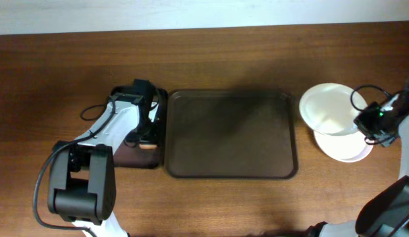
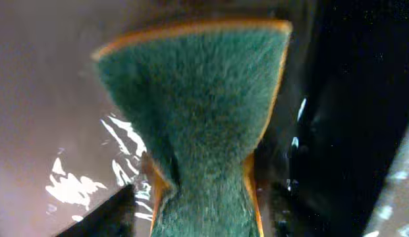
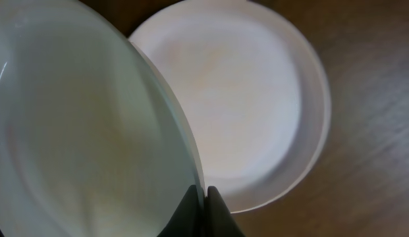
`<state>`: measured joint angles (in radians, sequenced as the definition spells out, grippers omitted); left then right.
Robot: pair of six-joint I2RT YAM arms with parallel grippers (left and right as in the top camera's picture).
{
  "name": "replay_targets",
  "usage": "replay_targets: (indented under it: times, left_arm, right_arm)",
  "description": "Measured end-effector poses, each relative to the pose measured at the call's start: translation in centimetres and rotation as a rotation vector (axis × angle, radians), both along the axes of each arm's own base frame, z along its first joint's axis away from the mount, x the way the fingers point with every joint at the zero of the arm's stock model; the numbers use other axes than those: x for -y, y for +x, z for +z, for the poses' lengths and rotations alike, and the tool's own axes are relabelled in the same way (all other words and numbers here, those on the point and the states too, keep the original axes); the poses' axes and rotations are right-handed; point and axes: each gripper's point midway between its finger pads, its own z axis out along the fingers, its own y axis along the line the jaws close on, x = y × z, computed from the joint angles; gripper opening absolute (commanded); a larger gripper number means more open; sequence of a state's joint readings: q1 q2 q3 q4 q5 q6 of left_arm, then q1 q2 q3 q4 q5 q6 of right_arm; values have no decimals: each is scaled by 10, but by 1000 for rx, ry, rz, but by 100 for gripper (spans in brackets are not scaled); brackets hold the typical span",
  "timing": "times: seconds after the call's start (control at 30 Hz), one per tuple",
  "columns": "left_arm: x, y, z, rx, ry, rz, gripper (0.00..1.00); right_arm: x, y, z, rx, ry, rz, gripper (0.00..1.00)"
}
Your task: Clean dirty plates on tray and stack at the side
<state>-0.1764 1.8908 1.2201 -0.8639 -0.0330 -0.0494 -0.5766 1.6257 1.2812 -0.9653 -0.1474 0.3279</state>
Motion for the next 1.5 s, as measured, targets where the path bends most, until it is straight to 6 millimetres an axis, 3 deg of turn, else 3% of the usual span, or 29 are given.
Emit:
replay_targets:
  times: [0.03,0.07,0.3,0.37,0.4,0.47,0.5,0.6,0.63,0.67,0.73,0.77,0.83,0.97,1.07,1.2,1.3,1.4,1.5]
  left_arm:
    - [2,9,8,23,-4,0,76]
    - [3,17,15,51,-9,0,89]
    - [5,30,75,223,-40,3,91]
    - [5,31,83,249,-45,5,99]
    - [3,32,86,256,-47,10,100]
    - [-5,33,92,275,-49,36,100]
    - [-9,34,96,286,-50,51,100]
    - [-18,36,111,332,-60,98,100]
    - [-19,38,115,351,-71,110,100]
    - [-19,41,121,372,-86,119,100]
    - [-20,42,122,379,-96,133,100]
    - [-22,42,123,381,-108,163,100]
    - [-30,41,122,373,-118,217,100]
    - [-44,19,114,272,-120,299,100]
    - [-48,-2,109,183,-108,320,100]
    - [-47,-21,111,128,-106,313,100]
    - [-46,-28,130,214,-120,290,100]
    - [-44,-34,156,419,-150,253,100]
    - [-34,-62,190,644,-192,174,100]
  right_arm:
    - [5,-3,0,-3,-4,-15,4]
    - [10,-6,-1,-11,-14,-29,4]
    - [33,-42,-21,-143,-96,-104,4]
    - [37,-49,-24,-159,-102,-124,26]
    - [40,-51,-25,-162,-106,-134,45]
    - [44,-52,-25,-156,-111,-144,59]
    - [42,-48,-25,-140,-98,-143,60]
    - [10,-14,-19,39,61,17,83]
    - [-10,-2,-13,106,127,105,94]
    - [-29,7,-9,145,166,198,99]
    - [-65,17,-7,161,199,348,98]
    - [-97,23,-8,148,206,466,99]
    - [-135,24,-12,93,176,613,99]
    - [-188,12,-22,-31,82,829,99]
    - [-204,6,-18,-51,40,884,99]
    - [-204,-5,26,54,-20,874,99]
    - [-204,-16,67,218,-98,869,99]
    - [-202,-38,90,368,-183,857,99]
    - [-197,-73,111,492,-276,830,99]
